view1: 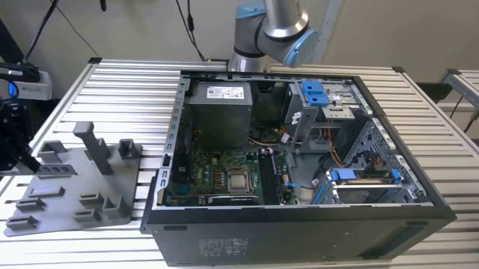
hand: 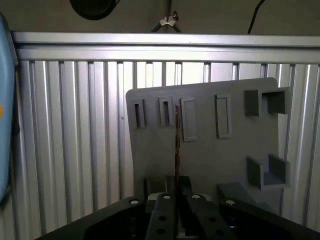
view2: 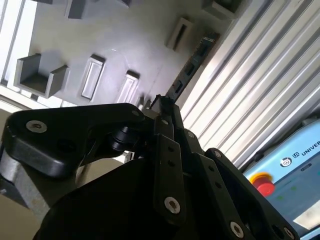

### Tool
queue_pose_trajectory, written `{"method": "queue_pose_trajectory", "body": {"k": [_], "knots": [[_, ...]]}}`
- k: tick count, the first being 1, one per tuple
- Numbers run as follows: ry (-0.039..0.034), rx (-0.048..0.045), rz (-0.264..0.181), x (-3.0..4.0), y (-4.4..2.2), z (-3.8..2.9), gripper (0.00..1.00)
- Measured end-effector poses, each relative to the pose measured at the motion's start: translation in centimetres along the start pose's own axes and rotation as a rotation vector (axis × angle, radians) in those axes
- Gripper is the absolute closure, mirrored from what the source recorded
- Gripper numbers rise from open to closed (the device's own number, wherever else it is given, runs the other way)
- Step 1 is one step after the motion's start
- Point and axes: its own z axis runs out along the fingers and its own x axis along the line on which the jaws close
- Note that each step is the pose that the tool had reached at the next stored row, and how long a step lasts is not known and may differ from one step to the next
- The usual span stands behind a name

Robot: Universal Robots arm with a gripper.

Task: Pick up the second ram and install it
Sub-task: 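Pick up the second ram and move it above second insertion slot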

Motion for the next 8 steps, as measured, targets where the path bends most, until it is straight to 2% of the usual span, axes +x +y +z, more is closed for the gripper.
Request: {"method": "queue_pose_trajectory", "body": {"k": [8], "knots": [[0.0,0.0002,0.002,-0.02,-0.04,-0.8,0.86]]}}
